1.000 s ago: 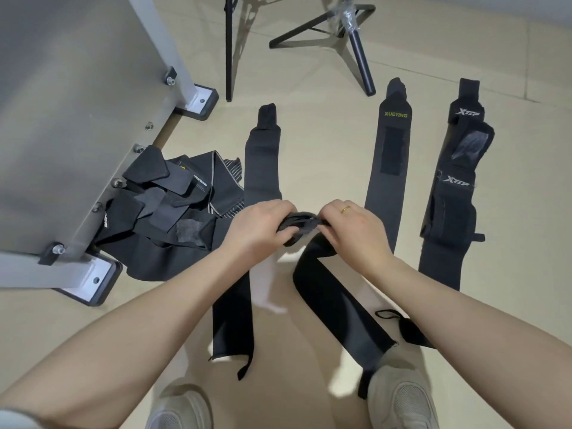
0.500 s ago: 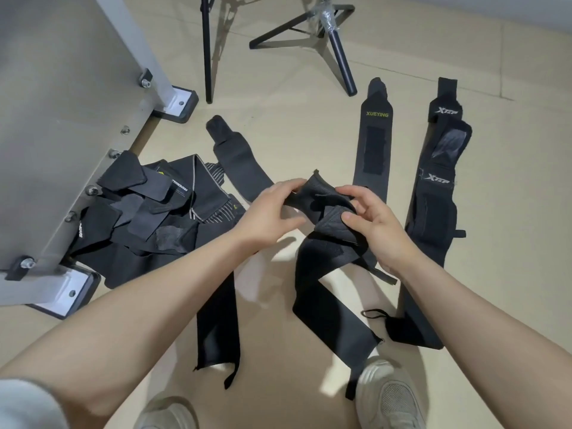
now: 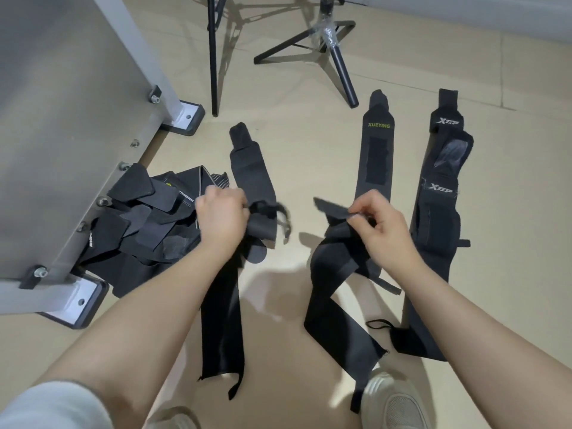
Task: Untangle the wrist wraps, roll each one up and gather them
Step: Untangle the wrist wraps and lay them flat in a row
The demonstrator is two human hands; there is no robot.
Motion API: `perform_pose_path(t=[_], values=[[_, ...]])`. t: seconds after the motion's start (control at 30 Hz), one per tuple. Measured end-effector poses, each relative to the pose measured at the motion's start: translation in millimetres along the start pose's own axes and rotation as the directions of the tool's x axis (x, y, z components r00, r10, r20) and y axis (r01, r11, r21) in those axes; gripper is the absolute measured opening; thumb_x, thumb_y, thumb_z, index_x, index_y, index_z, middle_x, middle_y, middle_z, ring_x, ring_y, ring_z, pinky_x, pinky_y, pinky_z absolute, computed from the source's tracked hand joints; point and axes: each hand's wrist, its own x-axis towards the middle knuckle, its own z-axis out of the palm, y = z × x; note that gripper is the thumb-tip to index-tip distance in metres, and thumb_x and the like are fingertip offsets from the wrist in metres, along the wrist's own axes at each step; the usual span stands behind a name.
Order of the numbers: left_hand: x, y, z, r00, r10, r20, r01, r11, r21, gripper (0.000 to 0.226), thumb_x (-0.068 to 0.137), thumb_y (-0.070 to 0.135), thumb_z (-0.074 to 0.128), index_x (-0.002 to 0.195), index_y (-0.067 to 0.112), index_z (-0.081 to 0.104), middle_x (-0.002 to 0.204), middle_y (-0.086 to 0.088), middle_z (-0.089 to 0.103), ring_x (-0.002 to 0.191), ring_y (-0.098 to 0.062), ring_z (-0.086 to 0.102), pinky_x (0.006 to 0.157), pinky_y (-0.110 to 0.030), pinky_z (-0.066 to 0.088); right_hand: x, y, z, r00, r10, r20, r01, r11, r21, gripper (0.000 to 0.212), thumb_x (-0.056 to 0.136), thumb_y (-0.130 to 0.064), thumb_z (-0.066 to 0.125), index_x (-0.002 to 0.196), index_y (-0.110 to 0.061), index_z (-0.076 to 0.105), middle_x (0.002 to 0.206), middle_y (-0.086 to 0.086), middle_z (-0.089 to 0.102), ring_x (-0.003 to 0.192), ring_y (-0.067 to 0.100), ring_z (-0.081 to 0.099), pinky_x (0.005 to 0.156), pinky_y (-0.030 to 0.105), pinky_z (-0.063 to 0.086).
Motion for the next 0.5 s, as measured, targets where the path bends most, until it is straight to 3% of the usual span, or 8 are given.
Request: perform_pose_path(t=[0.07,0.23,0.33,0.37,0.43,0.5], values=[[2.7,-21.9,-1.2,0.997,-0.074,0.007,0.073,0.995,0.073,0.011,0.088,0.015,0.055,0.092,0.011,0.064,0.094,-0.007,0.064,0.102,-0.032,0.044,0.079,-0.037,0.028,6.4,-2.6,-8.0,0.998,0.045,-0.038,-0.040,0.989,0.141,0.027,0.090,-0.001,0.054,0.081,-0.027,0.049,0.074,-0.004,0.049,0.069,0.011,0.045,0.066,0.018,0.038],[0.8,-11.9,3.3,0.997,0.079,0.021,-0.082,0.985,0.155,0.007,0.088,0.010,0.057,0.091,0.011,0.063,0.089,-0.006,0.063,0.096,-0.030,0.045,0.075,-0.034,0.023,9.1,3.3,0.2,0.981,0.195,0.008,-0.182,0.903,0.389,0.022,0.091,0.000,0.055,0.081,-0.019,0.050,0.067,0.003,0.045,0.068,0.016,0.045,0.071,0.026,0.039],[0.8,5.9,0.6,0.980,0.028,0.196,-0.082,0.958,0.276,0.032,0.085,0.011,0.054,0.117,0.014,0.052,0.112,-0.007,0.058,0.110,-0.030,0.043,0.086,-0.037,0.031,8.3,8.9,0.0,0.957,0.284,0.059,-0.276,0.832,0.482,0.026,0.092,0.001,0.053,0.077,-0.016,0.041,0.050,-0.012,0.046,0.054,0.004,0.047,0.063,0.022,0.039],[-0.5,17.5,-2.5,0.965,0.056,0.257,-0.114,0.970,0.216,0.048,0.083,0.014,0.055,0.129,0.014,0.042,0.124,-0.008,0.052,0.118,-0.031,0.040,0.091,-0.039,0.032,7.9,10.7,-1.5,0.950,0.304,0.076,-0.297,0.793,0.532,0.026,0.092,0.000,0.053,0.076,-0.016,0.041,0.049,-0.013,0.048,0.054,0.004,0.048,0.062,0.023,0.039],[-6.8,51.4,-10.6,0.909,0.273,0.315,-0.235,0.960,-0.151,0.069,0.084,0.020,0.056,0.145,0.015,0.024,0.142,-0.007,0.039,0.132,-0.027,0.029,0.103,-0.038,0.026,7.4,14.8,-6.1,0.935,0.337,0.108,-0.326,0.705,0.630,0.019,0.092,-0.002,0.052,0.080,-0.015,0.047,0.060,-0.007,0.060,0.061,0.010,0.056,0.065,0.025,0.043],[-17.3,86.5,-17.1,0.821,0.464,0.332,-0.244,0.812,-0.530,0.063,0.090,0.022,0.054,0.146,0.016,0.027,0.146,-0.004,0.037,0.136,-0.018,0.028,0.107,-0.028,0.022,6.7,19.1,-13.1,0.928,0.347,0.139,-0.337,0.617,0.711,0.011,0.093,-0.004,0.050,0.090,-0.013,0.054,0.079,-0.001,0.071,0.073,0.013,0.065,0.068,0.025,0.051]])
